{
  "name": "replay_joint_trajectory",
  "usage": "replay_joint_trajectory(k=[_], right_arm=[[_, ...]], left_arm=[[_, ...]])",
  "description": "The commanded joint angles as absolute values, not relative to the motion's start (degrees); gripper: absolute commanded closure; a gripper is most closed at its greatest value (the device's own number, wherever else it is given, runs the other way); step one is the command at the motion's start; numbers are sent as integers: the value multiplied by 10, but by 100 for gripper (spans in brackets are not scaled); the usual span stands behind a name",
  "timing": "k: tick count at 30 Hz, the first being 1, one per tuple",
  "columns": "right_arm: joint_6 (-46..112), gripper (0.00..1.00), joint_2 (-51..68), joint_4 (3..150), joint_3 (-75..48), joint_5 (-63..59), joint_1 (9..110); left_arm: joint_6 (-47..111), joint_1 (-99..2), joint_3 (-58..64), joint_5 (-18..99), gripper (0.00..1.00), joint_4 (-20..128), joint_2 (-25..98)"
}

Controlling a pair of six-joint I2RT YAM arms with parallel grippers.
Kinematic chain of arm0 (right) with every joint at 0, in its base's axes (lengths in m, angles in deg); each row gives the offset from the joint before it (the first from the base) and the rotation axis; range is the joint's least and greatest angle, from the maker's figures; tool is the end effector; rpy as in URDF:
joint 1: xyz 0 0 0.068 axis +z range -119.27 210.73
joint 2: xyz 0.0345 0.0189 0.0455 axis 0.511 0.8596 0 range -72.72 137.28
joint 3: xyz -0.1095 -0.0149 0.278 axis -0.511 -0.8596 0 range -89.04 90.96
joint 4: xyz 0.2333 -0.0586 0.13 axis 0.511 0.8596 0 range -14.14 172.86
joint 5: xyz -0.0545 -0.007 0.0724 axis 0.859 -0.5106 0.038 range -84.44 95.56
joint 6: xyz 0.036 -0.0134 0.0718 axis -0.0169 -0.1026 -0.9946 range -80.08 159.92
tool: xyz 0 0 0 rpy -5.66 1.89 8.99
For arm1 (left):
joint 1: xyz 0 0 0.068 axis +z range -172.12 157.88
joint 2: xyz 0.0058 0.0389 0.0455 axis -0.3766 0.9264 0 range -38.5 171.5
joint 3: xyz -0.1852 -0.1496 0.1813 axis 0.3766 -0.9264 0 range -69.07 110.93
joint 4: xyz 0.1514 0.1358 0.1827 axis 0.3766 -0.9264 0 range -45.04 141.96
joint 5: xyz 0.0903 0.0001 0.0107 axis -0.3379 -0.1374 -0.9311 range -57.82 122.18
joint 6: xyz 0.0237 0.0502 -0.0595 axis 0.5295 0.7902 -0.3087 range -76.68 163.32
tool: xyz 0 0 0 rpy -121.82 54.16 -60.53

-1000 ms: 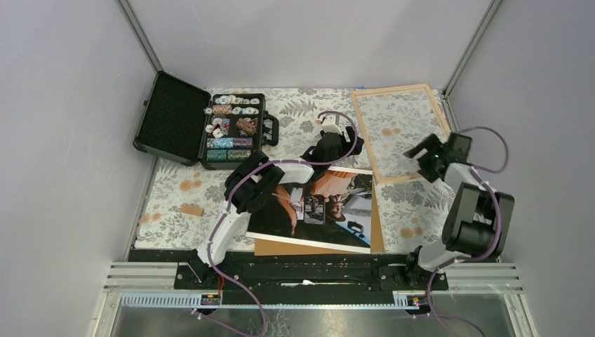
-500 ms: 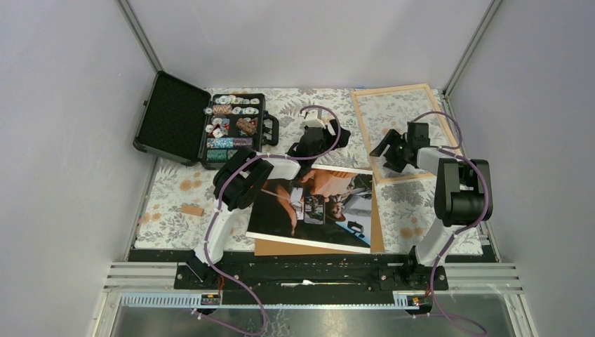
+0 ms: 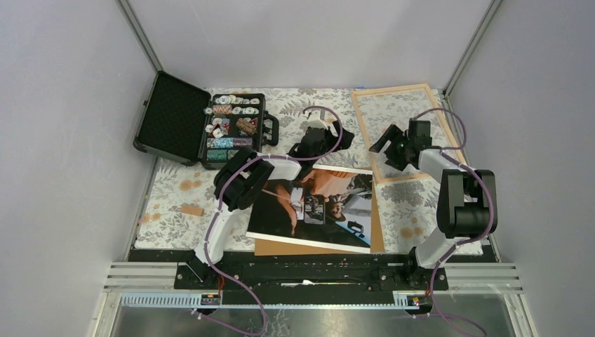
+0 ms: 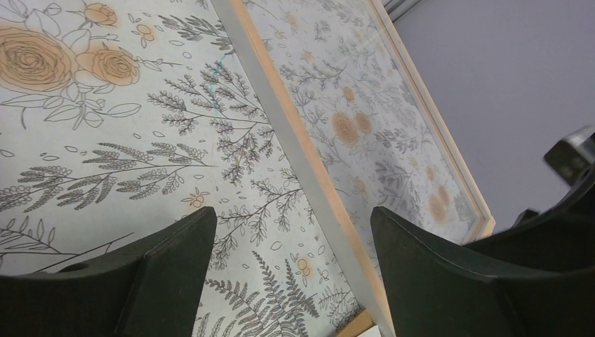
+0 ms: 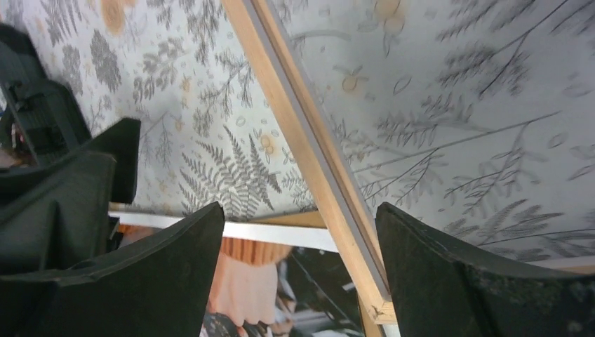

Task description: Put the photo into the frame

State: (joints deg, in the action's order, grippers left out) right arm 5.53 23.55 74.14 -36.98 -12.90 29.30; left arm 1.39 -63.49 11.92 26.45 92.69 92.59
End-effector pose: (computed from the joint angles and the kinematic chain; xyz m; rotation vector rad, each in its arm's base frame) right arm 0.3827 0.0129 0.1710 0.5632 2.2897 0.6600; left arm 0.4287 -0.3683 0.1502 -0.0870 1.8348 -0.9663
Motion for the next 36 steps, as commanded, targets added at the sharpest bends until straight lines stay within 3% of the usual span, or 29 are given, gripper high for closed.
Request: replay_joint_trajectory(k=[1, 5, 9, 16, 36], right_arm=[[100, 10, 203, 825, -288, -18, 290], [156, 2, 238, 886, -206, 176, 277], [198, 1, 312, 933, -100, 266, 229], [213, 0, 395, 939, -7, 233, 149], [206, 0, 466, 896, -11, 155, 80]], left_arm=[[5, -639, 150, 290, 14, 970, 929], [12, -651, 181, 306, 13, 952, 951], [15, -656, 208, 309, 11, 936, 971], [-17, -666, 233, 303, 6, 925, 1000], [-56, -667, 238, 319, 7, 948, 1020]])
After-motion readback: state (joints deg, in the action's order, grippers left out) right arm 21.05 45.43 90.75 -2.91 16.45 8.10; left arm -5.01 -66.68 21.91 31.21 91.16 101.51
